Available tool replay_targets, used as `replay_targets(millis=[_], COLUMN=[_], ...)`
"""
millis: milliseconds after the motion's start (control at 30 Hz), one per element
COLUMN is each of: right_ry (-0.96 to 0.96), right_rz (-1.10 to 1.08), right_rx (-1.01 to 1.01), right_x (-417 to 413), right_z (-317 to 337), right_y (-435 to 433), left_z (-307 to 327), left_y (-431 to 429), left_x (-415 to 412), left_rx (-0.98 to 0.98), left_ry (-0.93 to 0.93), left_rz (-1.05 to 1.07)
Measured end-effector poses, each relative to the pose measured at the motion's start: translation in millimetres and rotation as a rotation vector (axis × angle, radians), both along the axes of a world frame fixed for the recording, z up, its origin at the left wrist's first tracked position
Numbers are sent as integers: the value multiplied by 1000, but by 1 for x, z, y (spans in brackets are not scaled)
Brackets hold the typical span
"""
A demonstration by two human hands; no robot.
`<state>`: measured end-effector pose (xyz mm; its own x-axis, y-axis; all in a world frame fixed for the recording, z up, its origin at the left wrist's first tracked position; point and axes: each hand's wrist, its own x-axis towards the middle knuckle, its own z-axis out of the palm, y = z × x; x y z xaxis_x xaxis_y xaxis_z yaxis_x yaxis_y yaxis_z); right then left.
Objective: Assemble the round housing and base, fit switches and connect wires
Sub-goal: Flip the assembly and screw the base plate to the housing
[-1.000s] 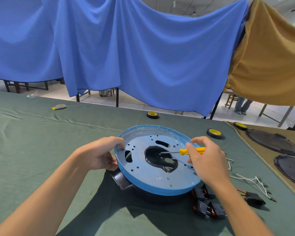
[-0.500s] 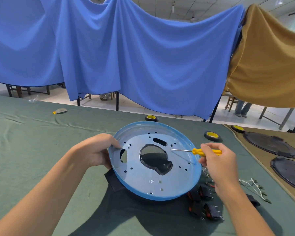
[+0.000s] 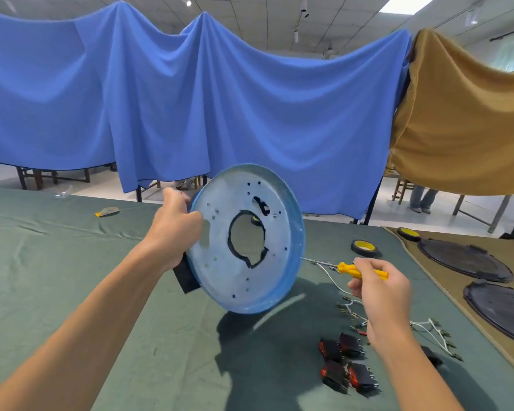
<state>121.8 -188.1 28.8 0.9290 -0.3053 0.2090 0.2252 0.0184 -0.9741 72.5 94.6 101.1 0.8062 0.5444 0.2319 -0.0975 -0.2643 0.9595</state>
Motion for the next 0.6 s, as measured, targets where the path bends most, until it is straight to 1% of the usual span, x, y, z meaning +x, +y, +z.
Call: replay_targets(millis=[133, 233, 333, 433, 533, 600], right_ry=[20, 26, 28, 28, 22, 18], right_rz=[-9, -24, -42, -41, -52, -83], right_rx=[26, 34, 28, 19, 21, 30], right_x=[2, 3, 5, 6, 5, 6], right_z=[-2, -4, -5, -6, -6, -6], right_y=[-3, -5, -6, -5, -4, -6], left_z=[7, -1, -10, -19, -27, -33], left_y=[-15, -27, -33, -38, -47, -53], left_x=[-5, -7, -9, -11, -22, -31], left_rx=[452, 688, 836, 970, 1128, 1194], left_ry=[-131, -202, -204, -266, -214, -196], left_rz=[185, 245, 226, 181, 109, 71])
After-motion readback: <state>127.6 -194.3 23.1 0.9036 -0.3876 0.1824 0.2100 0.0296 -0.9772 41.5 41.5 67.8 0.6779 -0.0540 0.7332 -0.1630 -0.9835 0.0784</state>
